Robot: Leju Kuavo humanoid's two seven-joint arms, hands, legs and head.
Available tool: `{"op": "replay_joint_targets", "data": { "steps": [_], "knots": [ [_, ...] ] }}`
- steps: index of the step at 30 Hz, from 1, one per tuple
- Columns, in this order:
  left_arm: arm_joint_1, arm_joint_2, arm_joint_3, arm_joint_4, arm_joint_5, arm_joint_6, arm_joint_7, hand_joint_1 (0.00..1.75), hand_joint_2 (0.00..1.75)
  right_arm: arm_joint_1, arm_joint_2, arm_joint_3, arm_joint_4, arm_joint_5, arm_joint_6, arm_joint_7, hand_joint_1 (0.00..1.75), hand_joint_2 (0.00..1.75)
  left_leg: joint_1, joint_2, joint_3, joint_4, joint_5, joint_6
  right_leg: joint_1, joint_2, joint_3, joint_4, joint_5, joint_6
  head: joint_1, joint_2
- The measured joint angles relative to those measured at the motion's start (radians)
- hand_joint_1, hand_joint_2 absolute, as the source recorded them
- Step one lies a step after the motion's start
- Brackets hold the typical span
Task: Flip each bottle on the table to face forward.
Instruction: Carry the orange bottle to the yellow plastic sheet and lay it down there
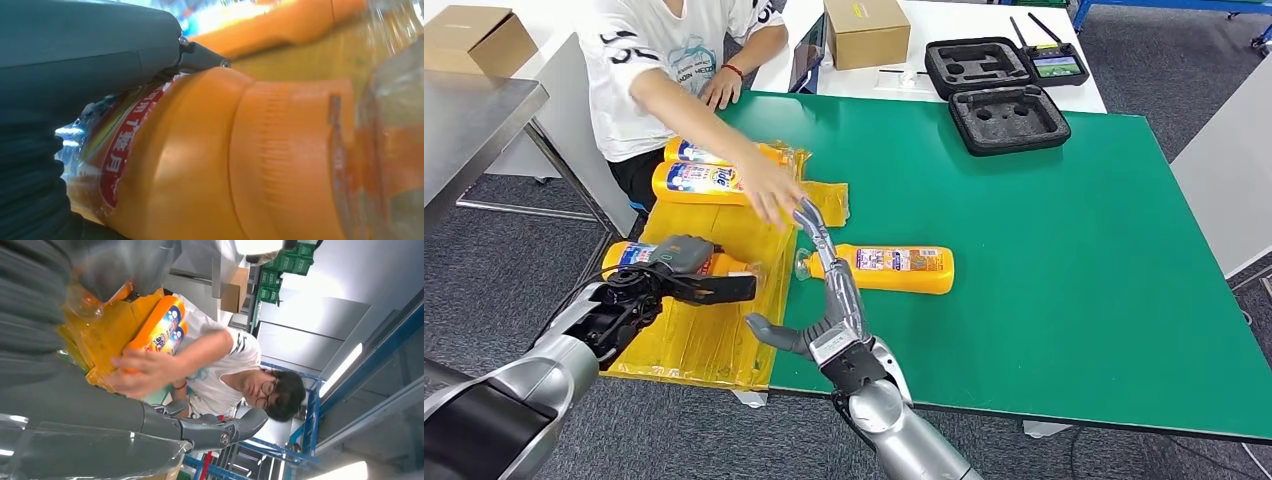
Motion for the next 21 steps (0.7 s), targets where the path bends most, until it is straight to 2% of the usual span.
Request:
{"op": "replay_joint_targets", "data": {
  "steps": [5, 6, 7, 9, 10, 11, 14, 18, 21],
  "knots": [
    [-0.018, 0.008, -0.017, 0.018, -0.011, -0.078, -0.056, 1.72, 1.75, -0.014, 0.001, 0.01, 0.019, 0.004, 0.012, 0.003, 0.0, 1.75, 0.0, 0.0, 0.0, 0.0, 0.0, 0.0, 0.0, 0.0, 0.0, 0.0, 0.0, 0.0, 0.0, 0.0],
    [-0.02, 0.009, -0.02, 0.021, -0.012, -0.087, -0.065, 1.59, 1.75, -0.019, 0.001, 0.011, 0.022, 0.005, 0.013, 0.005, 0.0, 1.75, 0.0, 0.0, 0.001, 0.0, 0.0, 0.0, 0.0, 0.0, 0.0, 0.0, 0.0, 0.0, 0.0, 0.0],
    [-0.021, 0.009, -0.022, 0.023, -0.013, -0.093, -0.072, 1.32, 1.75, -0.024, 0.002, 0.013, 0.025, 0.005, 0.015, 0.007, 0.0, 1.75, 0.0, 0.0, 0.001, 0.0, 0.0, 0.0, 0.0, 0.0, 0.001, 0.0, 0.0, 0.0, 0.0, 0.0],
    [-0.021, 0.009, -0.03, 0.027, -0.014, -0.107, -0.083, 0.56, 1.75, -0.032, 0.003, 0.015, 0.032, 0.005, 0.02, 0.013, 0.0, 1.75, 0.0, 0.0, 0.001, 0.0, 0.0, 0.0, 0.0, 0.0, 0.001, 0.0, 0.0, 0.0, 0.0, 0.0],
    [-0.021, 0.009, -0.033, 0.029, -0.014, -0.114, -0.092, 0.31, 1.75, -0.034, 0.003, 0.016, 0.034, 0.005, 0.024, 0.016, 0.0, 1.75, 0.0, 0.0, 0.001, 0.0, 0.0, 0.0, 0.0, 0.0, 0.002, 0.0, 0.0, 0.0, 0.0, 0.0],
    [-0.021, 0.01, -0.036, 0.031, -0.014, -0.122, -0.103, 0.14, 1.75, -0.036, 0.003, 0.017, 0.037, 0.005, 0.028, 0.018, 0.0, 1.75, 0.0, 0.0, 0.001, 0.0, 0.0, 0.0, 0.0, 0.0, 0.002, 0.0, 0.0, 0.0, 0.0, 0.0],
    [-0.022, 0.012, -0.039, 0.034, -0.006, -0.145, -0.138, 0.0, 1.75, -0.037, 0.003, 0.017, 0.041, 0.004, 0.034, 0.023, 0.0, 1.75, 0.0, 0.0, 0.002, 0.0, 0.0, 0.0, 0.0, 0.0, 0.003, 0.0, 0.0, 0.0, 0.0, 0.0],
    [-0.018, 0.015, -0.039, 0.036, 0.032, -0.163, -0.185, 0.0, 0.0, -0.037, 0.002, 0.017, 0.043, 0.008, 0.036, 0.027, 0.0, 1.75, 0.0, 0.0, 0.003, 0.0, 0.0, 0.0, 0.0, 0.0, 0.004, 0.0, 0.0, 0.0, 0.0, 0.0],
    [-0.011, 0.018, -0.034, 0.035, 0.076, -0.164, -0.217, 0.0, 0.0, -0.033, 0.002, 0.017, 0.044, 0.017, 0.036, 0.028, 0.0, 1.75, 0.0, 0.0, 0.004, 0.0, 0.0, 0.0, 0.0, 0.0, 0.005, 0.0, 0.0, 0.0, 0.0, 0.0]
  ]
}}
